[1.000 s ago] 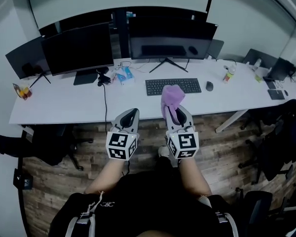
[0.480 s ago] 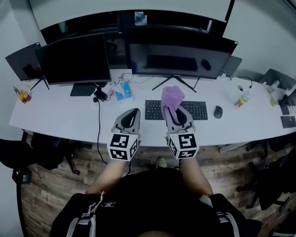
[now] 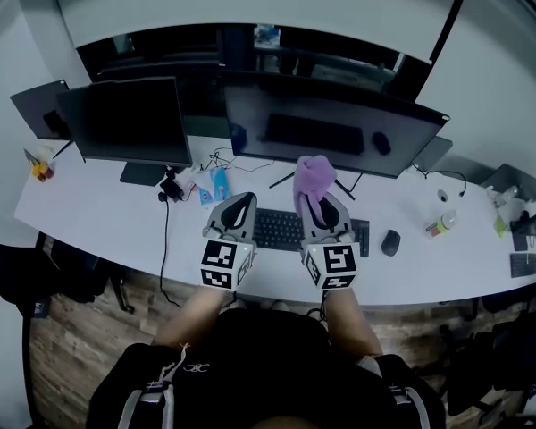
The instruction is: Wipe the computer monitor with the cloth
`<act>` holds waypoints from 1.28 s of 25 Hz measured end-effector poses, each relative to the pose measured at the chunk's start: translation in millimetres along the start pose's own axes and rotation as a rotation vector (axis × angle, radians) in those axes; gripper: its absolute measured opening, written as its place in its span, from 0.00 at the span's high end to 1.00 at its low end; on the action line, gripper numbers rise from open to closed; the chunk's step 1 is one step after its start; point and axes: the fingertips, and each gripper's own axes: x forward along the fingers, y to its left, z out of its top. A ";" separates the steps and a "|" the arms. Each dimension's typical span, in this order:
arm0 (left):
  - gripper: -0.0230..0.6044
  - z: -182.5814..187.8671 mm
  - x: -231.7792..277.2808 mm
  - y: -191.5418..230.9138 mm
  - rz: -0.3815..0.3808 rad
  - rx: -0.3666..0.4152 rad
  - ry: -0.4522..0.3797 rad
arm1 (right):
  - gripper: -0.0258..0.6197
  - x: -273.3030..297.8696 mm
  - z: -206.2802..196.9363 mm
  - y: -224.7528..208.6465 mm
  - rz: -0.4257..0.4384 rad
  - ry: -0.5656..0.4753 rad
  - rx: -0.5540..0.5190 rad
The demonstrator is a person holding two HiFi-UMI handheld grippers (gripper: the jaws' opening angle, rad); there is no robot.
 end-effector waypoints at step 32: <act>0.94 -17.2 -5.1 121.2 0.096 -0.156 0.002 | 0.85 246.5 190.8 42.4 0.164 0.004 -1.105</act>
